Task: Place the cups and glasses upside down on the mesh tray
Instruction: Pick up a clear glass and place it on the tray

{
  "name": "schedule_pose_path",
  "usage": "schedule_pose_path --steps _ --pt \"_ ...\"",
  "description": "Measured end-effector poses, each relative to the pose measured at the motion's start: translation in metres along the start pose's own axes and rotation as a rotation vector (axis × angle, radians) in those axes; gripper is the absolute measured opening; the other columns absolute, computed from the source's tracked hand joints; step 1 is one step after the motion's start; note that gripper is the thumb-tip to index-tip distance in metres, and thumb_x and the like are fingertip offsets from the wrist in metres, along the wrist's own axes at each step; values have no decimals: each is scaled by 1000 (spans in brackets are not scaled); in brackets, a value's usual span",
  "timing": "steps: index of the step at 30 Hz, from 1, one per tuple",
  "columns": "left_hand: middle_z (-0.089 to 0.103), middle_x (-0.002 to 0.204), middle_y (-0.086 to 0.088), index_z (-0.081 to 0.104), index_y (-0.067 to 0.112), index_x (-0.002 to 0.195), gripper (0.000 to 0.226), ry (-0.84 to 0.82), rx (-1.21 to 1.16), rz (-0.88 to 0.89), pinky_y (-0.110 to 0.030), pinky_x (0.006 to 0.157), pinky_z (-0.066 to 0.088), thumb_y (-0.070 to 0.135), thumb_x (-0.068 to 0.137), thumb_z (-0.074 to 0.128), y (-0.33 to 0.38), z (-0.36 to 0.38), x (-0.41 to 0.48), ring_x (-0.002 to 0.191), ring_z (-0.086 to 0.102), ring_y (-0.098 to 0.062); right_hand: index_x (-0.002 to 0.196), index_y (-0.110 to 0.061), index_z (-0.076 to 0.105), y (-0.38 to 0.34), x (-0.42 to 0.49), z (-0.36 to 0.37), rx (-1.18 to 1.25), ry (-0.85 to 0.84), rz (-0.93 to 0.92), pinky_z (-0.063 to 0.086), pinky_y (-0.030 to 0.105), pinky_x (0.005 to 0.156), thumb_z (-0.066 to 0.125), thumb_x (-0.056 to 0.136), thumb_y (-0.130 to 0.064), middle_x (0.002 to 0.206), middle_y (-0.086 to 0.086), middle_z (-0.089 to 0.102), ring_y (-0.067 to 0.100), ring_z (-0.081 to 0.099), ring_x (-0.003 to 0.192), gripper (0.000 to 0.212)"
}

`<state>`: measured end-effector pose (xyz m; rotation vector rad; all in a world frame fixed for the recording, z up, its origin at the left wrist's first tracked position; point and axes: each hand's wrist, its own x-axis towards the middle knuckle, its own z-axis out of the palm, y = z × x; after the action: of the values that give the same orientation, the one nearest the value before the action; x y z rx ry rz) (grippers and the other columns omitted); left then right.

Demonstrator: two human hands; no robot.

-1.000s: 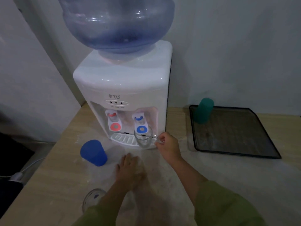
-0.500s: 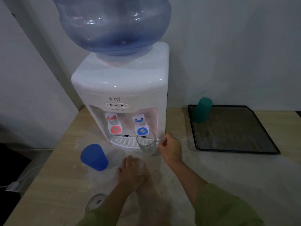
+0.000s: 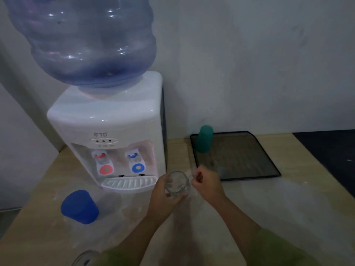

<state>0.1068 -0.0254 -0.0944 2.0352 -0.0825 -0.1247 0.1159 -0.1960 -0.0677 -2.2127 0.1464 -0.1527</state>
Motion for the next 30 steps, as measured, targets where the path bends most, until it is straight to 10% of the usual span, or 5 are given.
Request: schedule_pose_path --steps 5,10,15,20,30 --pt "53 115 11 44 29 125 75 39 -70 28 -13 72 45 41 63 84 31 26 24 100 56 -5 87 -18 61 16 18 -41 310 -11 203 46 16 62 67 83 -7 79 -5 63 13 60 78 13" --pt "57 102 21 43 32 115 70 17 -220 -41 -5 57 45 45 60 84 77 57 52 88 56 8 109 -17 64 40 30 -67 760 -203 494 51 45 93 58 91 -35 111 10 70 30 66 103 26" --pt "59 121 1 41 21 123 70 -54 -388 -96 -26 83 53 23 68 84 97 91 83 105 60 -9 121 -15 61 56 51 -88 1186 -280 525 57 37 79 50 92 -41 113 13 70 27 67 97 40" --pt "53 122 8 38 24 123 76 -186 -337 -3 -13 82 52 4 66 83 100 112 118 110 54 -1 129 -3 51 80 83 -111 1454 -317 550 62 38 71 50 84 -23 128 22 53 32 66 93 50" --pt "41 138 14 33 33 140 90 -275 99 166 -24 106 34 37 65 83 93 135 161 128 37 -3 124 -17 49 125 156 -129 1138 -233 621 58 45 70 54 92 -25 127 19 54 34 63 99 33"
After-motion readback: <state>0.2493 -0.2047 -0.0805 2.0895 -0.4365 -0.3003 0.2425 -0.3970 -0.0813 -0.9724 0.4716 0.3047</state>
